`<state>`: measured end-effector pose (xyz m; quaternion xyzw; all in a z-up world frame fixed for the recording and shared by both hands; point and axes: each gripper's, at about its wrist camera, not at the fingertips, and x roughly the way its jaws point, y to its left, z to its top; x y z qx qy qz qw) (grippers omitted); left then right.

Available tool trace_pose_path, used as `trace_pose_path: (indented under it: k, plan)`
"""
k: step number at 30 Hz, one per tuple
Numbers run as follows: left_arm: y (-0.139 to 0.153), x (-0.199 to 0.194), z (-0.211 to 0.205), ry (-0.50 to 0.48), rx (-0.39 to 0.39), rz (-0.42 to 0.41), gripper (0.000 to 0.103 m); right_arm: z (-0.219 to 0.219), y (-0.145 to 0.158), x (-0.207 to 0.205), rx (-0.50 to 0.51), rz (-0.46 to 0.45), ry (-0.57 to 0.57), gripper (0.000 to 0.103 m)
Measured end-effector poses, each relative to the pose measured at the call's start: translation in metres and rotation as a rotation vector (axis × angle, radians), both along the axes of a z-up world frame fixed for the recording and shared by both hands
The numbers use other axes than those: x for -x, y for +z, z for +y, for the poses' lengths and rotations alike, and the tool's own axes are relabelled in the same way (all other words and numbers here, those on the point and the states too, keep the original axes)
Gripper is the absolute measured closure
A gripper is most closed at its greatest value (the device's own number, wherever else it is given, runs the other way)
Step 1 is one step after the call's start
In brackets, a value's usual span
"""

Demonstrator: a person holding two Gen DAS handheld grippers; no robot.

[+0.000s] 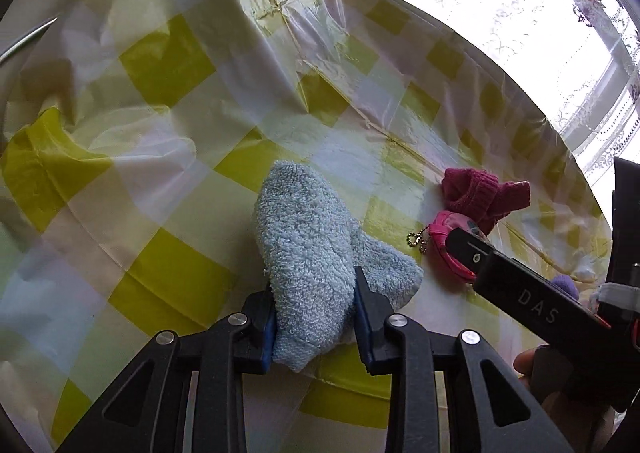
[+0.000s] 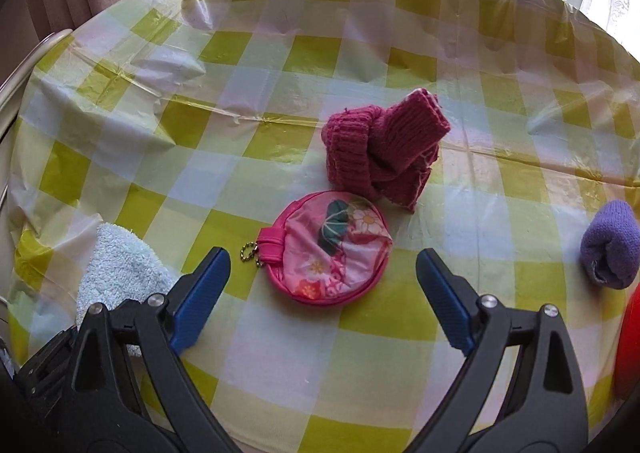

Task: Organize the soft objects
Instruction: 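Grasp the light blue terry towel with the left tool while the right tool grasps the pink coin purse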

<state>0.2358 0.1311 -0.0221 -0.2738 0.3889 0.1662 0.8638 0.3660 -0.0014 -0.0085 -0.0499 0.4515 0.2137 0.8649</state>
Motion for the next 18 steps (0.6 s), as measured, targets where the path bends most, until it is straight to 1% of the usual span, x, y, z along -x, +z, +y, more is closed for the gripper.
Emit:
trace_pose_path:
  k: [4,6,7,8,9,10,11,18]
  plan:
    - [-0.001,0.004,0.002,0.008,0.009,-0.012,0.071,0.008,-0.007,-0.011,0.012,0.008,-0.007,0.008]
    - [-0.001,0.004,0.002,0.008,0.008,-0.014,0.071,0.012,-0.013,-0.014,0.034,0.022,0.002,0.01]
    - [-0.001,0.003,0.001,0.008,0.004,-0.014,0.071,0.012,-0.017,-0.015,0.051,0.035,0.003,0.016]
    - [-0.001,0.003,0.001,0.007,0.002,-0.015,0.071,0.013,-0.018,-0.013,0.074,0.014,0.002,0.021]
    - [-0.001,0.002,0.0,0.008,0.002,-0.016,0.071,0.013,-0.018,-0.011,0.084,0.007,0.008,0.022]
    - [-0.001,0.002,0.0,0.008,0.002,-0.016,0.071,0.012,-0.017,-0.01,0.077,0.009,0.007,0.026]
    - [-0.001,0.002,0.0,0.008,0.0,-0.016,0.071,0.01,-0.017,-0.009,0.078,0.01,0.004,0.027]
    - [0.0,0.004,-0.002,0.002,-0.01,-0.02,0.071,-0.003,-0.015,0.01,0.063,0.006,0.007,0.028]
